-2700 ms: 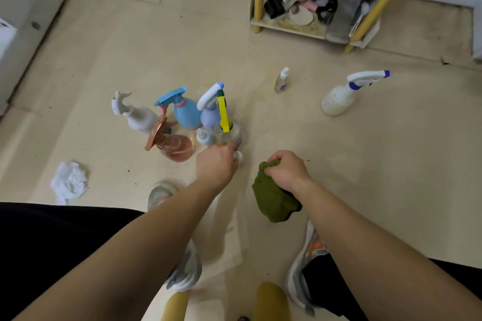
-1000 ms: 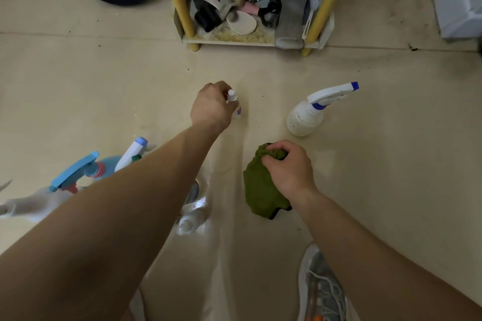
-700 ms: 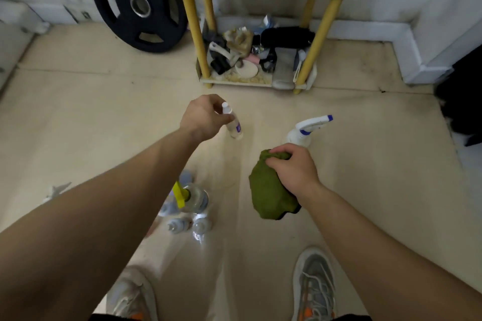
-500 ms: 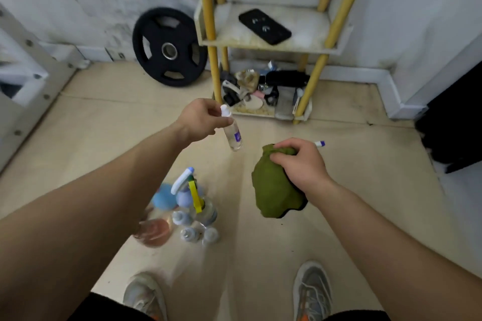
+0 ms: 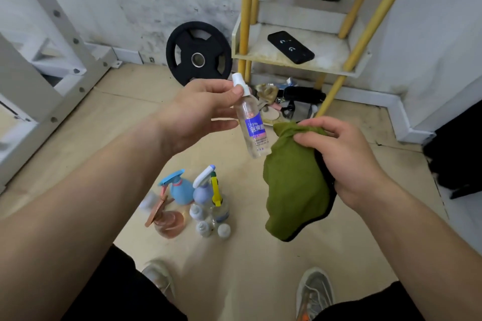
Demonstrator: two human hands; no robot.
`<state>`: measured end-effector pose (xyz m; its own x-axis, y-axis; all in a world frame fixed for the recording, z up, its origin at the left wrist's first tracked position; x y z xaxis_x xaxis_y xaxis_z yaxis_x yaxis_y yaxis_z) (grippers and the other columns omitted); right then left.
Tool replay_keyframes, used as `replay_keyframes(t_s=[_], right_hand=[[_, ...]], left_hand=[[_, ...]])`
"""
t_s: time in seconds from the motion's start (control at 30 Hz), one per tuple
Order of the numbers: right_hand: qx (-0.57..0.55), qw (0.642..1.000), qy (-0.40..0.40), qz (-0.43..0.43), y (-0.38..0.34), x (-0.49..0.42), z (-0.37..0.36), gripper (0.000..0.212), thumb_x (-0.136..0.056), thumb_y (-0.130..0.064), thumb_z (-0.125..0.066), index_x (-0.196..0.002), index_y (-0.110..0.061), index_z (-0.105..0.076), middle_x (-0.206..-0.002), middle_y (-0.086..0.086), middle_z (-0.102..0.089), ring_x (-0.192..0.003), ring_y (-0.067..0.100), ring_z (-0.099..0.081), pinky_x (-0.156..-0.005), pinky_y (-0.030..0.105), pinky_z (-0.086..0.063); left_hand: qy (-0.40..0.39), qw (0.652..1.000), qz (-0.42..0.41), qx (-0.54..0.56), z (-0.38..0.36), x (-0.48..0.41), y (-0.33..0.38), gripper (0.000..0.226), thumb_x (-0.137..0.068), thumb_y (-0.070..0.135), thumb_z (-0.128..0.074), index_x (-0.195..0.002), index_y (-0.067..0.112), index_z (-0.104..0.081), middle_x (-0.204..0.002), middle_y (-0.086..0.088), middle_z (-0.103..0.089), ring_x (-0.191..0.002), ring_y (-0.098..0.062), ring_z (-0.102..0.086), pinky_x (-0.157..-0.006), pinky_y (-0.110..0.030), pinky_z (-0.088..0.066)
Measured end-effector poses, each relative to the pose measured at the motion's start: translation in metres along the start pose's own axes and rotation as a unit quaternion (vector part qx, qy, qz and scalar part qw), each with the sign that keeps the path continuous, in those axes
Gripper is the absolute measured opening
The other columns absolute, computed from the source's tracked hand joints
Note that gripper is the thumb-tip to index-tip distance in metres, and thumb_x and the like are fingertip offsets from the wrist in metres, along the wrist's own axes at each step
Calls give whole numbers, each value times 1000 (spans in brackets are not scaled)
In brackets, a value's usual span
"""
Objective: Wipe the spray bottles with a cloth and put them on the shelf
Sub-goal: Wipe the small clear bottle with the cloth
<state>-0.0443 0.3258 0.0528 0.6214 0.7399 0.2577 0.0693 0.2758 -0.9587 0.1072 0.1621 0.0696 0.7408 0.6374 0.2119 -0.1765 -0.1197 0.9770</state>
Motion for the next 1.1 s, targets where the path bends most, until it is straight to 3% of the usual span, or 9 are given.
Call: replay_keyframes(t_s=[0.1, 0.2, 0.33, 0.47, 0.6, 0.73, 0.9, 1.1], right_hand=[[-61, 998, -4, -10, 11, -4, -7, 19, -85, -6, -76, -90, -24, -79, -100, 7, -77, -96, 26, -74, -76, 37, -58], [-100, 995, -16, -13, 14, -10, -11, 19, -86, -3, -74, -90, -22, -78, -97, 9, -78, -93, 25, -75, -73, 36, -58], [-117, 993, -34, -3, 12, -19, -11, 20, -86, -3, -71, -88, -22, -78, -97, 9, -77, -92, 24, -75, -71, 35, -59], [-118, 992, -34, -10, 16, -28, -9, 21, -86, -3, -70, -87, -23, -78, -97, 8, -77, -93, 25, -74, -73, 37, -58], [-134, 990, -42, 1, 14, -31, -11, 29, -86, -1, -68, -77, -26, -78, -93, 6, -76, -92, 25, -73, -70, 36, -58], [-170, 980, -91, 42, 2, -29, -17, 23, -69, -6, -78, -76, -27, -79, -106, 5, -73, -99, 22, -71, -73, 31, -59], [-59, 975, -114, 181, -21, -20, -26, 25, -77, -9, -82, -84, -33, -78, -92, -7, -73, -92, 11, -70, -77, 23, -56], [143, 958, -41, 245, -9, -20, -38, 19, -84, -13, -80, -90, -30, -74, -92, -16, -63, -95, 3, -62, -85, 18, -47]], left_hand=[[-4, 999, 25, 36, 0, -2, -10, 28, -102, 22, -52, -120, 7, -68, -110, -6, -71, -102, -20, -63, -94, -36, -49], [-21, 999, 30, 35, -1, -6, -11, 26, -103, 20, -49, -118, 11, -69, -112, -4, -73, -105, -18, -65, -104, -43, -47], [-29, 999, 28, 34, 0, -10, -8, 25, -102, 21, -47, -111, 15, -70, -106, 0, -76, -101, -12, -69, -101, -41, -49], [-22, 999, 36, 29, 0, -16, -12, 32, -91, 30, -56, -114, 11, -69, -108, -4, -72, -101, -17, -64, -108, -48, -43], [-14, 998, 51, 42, -2, -20, -19, 32, -98, 26, -55, -120, 6, -67, -111, -10, -67, -102, -22, -59, -99, -44, -46], [-14, 998, 53, 42, -8, -22, -22, 23, -97, 26, -57, -107, 10, -71, -100, -6, -70, -95, -22, -63, -103, -49, -48], [10, 999, 29, 12, -15, -24, -26, 28, -99, 26, -59, -109, 1, -65, -91, -5, -69, -83, -18, -67, -88, -44, -58], [69, 997, 30, -1, -29, -24, -37, 17, -96, 23, -65, -99, 6, -66, -84, -6, -65, -67, -11, -66, -61, -23, -56]])
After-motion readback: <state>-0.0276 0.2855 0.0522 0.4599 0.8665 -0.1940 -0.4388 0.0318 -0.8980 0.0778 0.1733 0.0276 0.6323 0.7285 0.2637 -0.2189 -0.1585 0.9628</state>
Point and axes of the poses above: each hand's wrist, its own x-axis away from the middle knuckle, its own z-axis out of the back of the hand, y = z × x, the point moved 8 cm from there along -x, towards the middle knuckle
